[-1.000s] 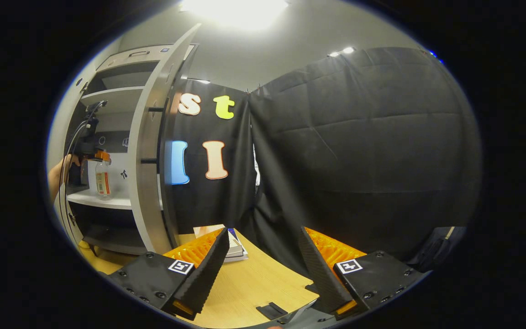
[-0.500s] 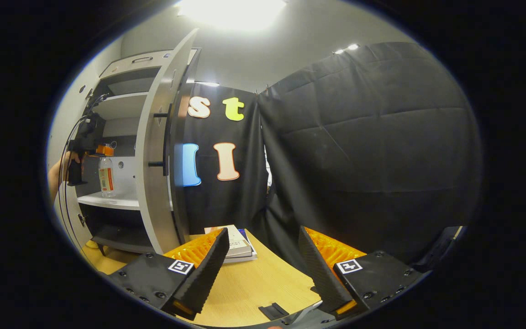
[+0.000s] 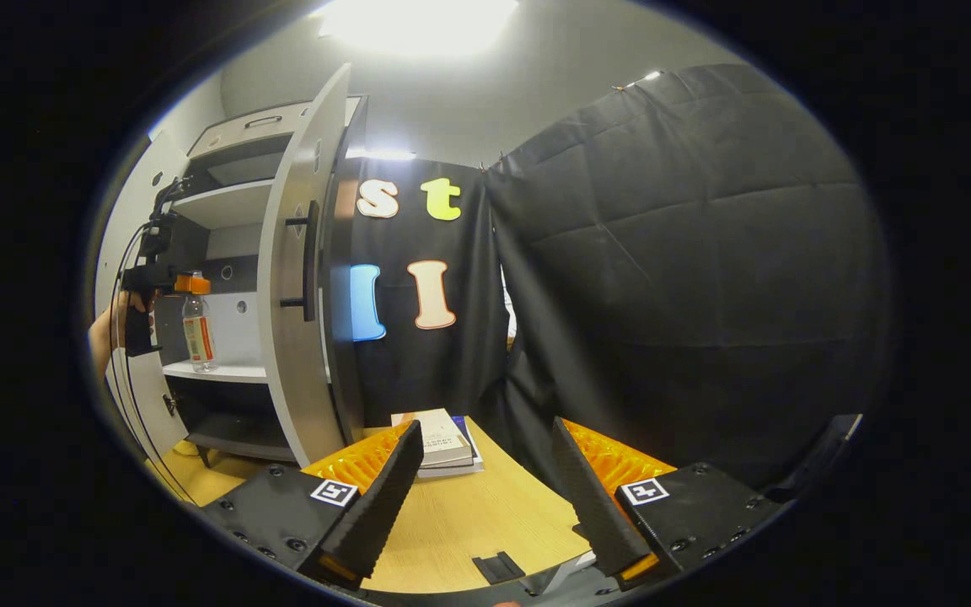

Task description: Grasp the bottle in the cabinet with the left hand and place it on the coaster, then close the right door with the right hand and the left door with the left hand.

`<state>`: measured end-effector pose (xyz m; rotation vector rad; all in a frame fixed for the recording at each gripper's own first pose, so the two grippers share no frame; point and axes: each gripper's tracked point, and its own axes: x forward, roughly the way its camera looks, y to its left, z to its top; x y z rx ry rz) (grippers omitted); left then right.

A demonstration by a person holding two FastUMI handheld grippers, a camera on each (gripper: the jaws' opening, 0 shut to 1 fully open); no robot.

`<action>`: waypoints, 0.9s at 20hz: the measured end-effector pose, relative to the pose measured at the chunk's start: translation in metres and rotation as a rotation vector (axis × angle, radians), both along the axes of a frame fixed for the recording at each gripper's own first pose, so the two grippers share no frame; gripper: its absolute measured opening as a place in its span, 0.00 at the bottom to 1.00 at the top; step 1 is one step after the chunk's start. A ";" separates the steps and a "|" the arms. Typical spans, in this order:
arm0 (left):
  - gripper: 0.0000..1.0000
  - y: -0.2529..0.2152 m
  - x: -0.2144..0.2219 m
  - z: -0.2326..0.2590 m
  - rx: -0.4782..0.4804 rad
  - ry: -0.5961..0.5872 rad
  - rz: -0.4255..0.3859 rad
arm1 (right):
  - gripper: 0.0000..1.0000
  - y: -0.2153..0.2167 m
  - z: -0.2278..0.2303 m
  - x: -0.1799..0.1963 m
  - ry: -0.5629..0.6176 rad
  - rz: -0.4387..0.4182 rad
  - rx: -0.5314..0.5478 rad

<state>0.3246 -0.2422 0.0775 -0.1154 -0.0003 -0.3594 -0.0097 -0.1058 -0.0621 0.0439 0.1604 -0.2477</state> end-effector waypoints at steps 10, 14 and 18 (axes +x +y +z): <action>0.42 0.006 -0.059 -0.021 -0.022 -0.007 0.023 | 0.98 -0.006 -0.006 -0.018 0.010 0.070 0.023; 0.42 0.009 -0.081 -0.036 -0.037 0.001 0.039 | 0.94 -0.006 -0.008 -0.021 0.014 0.101 0.027; 0.42 0.010 -0.100 -0.058 -0.032 0.030 0.052 | 0.98 -0.006 -0.010 -0.026 0.020 0.131 0.028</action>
